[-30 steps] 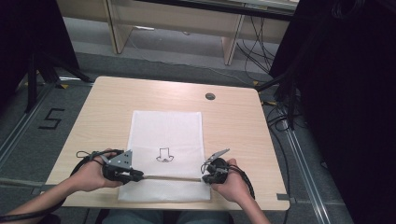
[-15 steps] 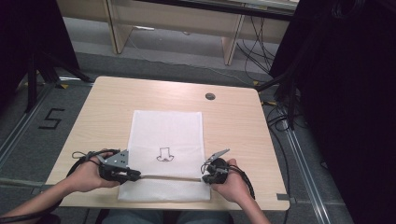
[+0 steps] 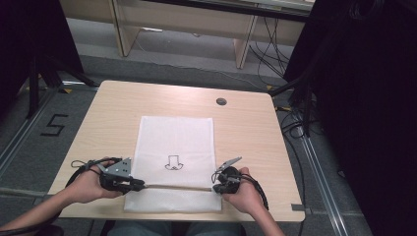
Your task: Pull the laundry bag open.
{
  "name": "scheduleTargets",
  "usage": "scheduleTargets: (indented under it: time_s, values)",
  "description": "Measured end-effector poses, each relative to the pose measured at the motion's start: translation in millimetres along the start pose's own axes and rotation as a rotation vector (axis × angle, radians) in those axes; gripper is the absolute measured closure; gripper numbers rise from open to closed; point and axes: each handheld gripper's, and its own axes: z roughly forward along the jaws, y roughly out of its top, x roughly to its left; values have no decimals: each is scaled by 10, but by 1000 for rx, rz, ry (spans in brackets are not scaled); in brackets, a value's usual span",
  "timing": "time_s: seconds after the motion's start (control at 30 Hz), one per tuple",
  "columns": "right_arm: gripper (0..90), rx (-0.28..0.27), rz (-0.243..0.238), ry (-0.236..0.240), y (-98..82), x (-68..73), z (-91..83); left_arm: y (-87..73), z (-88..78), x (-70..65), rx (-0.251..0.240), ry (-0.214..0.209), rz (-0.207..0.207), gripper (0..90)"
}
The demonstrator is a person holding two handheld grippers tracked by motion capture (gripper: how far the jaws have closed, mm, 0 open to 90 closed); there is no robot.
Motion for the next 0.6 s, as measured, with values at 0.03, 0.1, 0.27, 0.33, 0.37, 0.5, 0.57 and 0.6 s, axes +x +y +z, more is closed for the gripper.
scheduleTargets:
  time_s: [0.03,0.1,0.27,0.33,0.37,0.5,0.57,0.6]
  values:
    - [900,0,0,2,-1,-1,-1,-3,-6,-4,-5,9,-6,814]
    - [900,-1,0,2,-1,-1,-1,-6,-5,-6,-5,7,-5,814]
    - [900,2,7,-1,-2,8,-2,-21,-27,12,1,12,-1,815]
    - [900,3,5,-1,-2,7,-3,-42,-65,28,10,24,-3,815]
    - [900,3,5,-1,-2,6,-3,-58,-81,37,10,27,-7,815]
    - [900,-1,-1,3,-2,-3,-2,-108,-121,49,16,20,-14,814]
    - [900,0,-2,1,-1,-1,-1,-122,-132,44,11,32,-23,815]
    - [900,-1,-2,1,-1,-1,-1,-129,-142,54,13,31,-20,815]
